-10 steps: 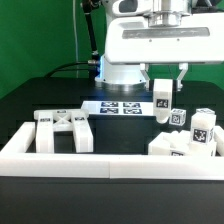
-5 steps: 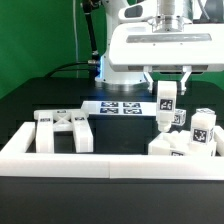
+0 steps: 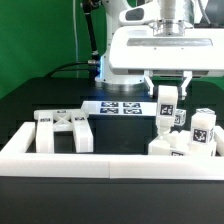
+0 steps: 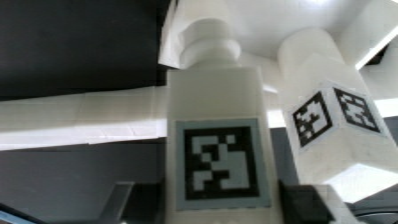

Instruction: Assemble chair

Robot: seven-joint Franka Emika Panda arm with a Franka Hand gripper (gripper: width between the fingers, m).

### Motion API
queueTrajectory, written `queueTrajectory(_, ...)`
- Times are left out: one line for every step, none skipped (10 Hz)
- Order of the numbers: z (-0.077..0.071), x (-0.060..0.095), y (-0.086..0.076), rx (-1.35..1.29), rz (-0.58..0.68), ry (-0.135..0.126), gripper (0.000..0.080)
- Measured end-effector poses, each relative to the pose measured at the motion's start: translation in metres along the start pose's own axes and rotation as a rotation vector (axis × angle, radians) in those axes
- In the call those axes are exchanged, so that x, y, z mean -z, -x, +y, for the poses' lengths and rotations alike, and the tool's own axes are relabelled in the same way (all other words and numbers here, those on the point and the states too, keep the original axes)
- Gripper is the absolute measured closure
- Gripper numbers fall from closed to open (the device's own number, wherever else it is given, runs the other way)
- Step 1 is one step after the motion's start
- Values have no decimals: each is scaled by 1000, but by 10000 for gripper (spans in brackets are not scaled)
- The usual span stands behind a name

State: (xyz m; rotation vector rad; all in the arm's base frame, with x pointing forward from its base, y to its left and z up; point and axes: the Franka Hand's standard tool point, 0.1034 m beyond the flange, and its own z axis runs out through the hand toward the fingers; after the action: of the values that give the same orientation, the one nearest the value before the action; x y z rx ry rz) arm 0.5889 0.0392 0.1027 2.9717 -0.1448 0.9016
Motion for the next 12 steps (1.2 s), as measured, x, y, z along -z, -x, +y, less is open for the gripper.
queueTrajectory(-1,-3,-6,12,6,0,509)
queueTrajectory(-2,-6,-11,21,14,0,509)
queueTrajectory(0,-9,-14,31,18,2,509)
queueTrajectory(0,-10,-15,32,19,3,509)
queueTrajectory(-1,-12,-13,34,16,3,509)
queueTrajectory(0,-14,-10,38,13,6,509)
queueTrajectory(1,-17,-7,41,9,8,509)
queueTrajectory(0,-17,-4,43,5,8,509)
queueTrajectory(1,-18,-2,45,1,9,509)
queueTrajectory(2,-18,2,48,-5,11,509)
queueTrajectory(2,-19,5,51,-10,12,509)
queueTrajectory(3,-20,7,53,-12,13,509)
